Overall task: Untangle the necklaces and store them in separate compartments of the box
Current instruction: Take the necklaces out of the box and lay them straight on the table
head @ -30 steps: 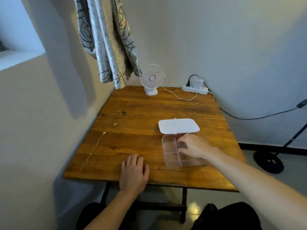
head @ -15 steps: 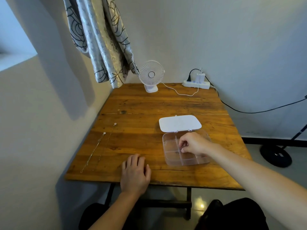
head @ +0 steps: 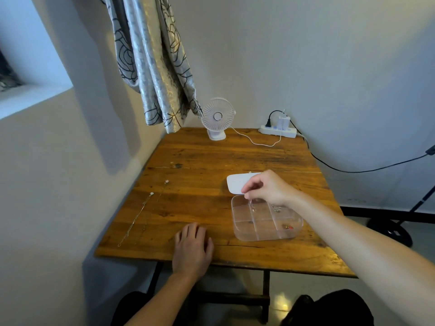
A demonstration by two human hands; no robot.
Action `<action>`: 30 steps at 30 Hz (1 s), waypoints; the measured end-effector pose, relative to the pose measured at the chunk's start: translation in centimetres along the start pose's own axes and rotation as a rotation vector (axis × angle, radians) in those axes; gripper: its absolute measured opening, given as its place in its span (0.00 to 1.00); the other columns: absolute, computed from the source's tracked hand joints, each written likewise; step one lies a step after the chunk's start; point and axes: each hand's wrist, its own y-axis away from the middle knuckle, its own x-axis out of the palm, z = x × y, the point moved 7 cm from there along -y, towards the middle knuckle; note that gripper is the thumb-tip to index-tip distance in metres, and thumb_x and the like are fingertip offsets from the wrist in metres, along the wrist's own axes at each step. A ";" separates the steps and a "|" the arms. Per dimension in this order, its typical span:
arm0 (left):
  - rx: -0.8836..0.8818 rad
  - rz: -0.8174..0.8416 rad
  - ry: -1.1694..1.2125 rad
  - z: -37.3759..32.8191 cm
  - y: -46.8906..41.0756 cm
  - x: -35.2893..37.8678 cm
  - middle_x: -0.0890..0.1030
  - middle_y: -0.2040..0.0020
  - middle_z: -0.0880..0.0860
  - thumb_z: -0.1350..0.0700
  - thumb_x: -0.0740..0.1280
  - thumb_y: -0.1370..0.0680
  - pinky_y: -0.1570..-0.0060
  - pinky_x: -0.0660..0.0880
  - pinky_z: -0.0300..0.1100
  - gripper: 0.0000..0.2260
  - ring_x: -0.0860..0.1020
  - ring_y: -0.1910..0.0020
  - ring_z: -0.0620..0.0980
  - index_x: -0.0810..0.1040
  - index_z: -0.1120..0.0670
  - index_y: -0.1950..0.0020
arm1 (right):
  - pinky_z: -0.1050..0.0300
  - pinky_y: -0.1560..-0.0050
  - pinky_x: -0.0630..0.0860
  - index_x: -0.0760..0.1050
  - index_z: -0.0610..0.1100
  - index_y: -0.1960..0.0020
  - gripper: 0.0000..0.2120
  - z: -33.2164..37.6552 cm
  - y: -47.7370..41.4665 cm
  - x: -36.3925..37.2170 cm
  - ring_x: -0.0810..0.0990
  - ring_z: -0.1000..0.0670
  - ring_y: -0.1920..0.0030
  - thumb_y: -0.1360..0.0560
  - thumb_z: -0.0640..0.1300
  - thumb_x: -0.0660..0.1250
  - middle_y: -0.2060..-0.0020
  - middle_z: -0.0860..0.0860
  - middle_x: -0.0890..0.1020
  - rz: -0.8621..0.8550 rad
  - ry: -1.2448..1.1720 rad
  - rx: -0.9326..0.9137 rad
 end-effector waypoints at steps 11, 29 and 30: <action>-0.085 -0.121 0.063 7.7 3.8 -5.0 0.74 0.52 0.46 0.57 0.68 0.26 0.48 0.73 0.43 0.05 0.72 0.51 0.46 0.78 0.49 0.52 | 0.59 0.57 0.79 0.83 0.44 0.53 0.04 7.0 -0.3 9.8 0.81 0.51 0.59 0.27 0.37 0.72 0.58 0.48 0.83 0.173 -0.279 0.014; -0.039 -0.114 0.120 9.1 5.8 -5.8 0.74 0.40 0.47 0.55 0.64 0.22 0.41 0.66 0.38 0.12 0.69 0.39 0.43 0.77 0.51 0.39 | 0.60 0.51 0.72 0.80 0.50 0.49 0.07 4.5 -0.6 19.8 0.77 0.51 0.47 0.24 0.51 0.68 0.48 0.53 0.78 0.268 0.562 -0.313; -0.037 -0.100 0.114 9.1 5.8 -5.7 0.74 0.39 0.47 0.55 0.64 0.22 0.39 0.66 0.38 0.13 0.68 0.38 0.44 0.76 0.51 0.38 | 0.60 0.52 0.73 0.80 0.51 0.50 0.06 4.6 -0.6 19.8 0.77 0.51 0.49 0.25 0.51 0.68 0.49 0.53 0.78 0.265 0.567 -0.307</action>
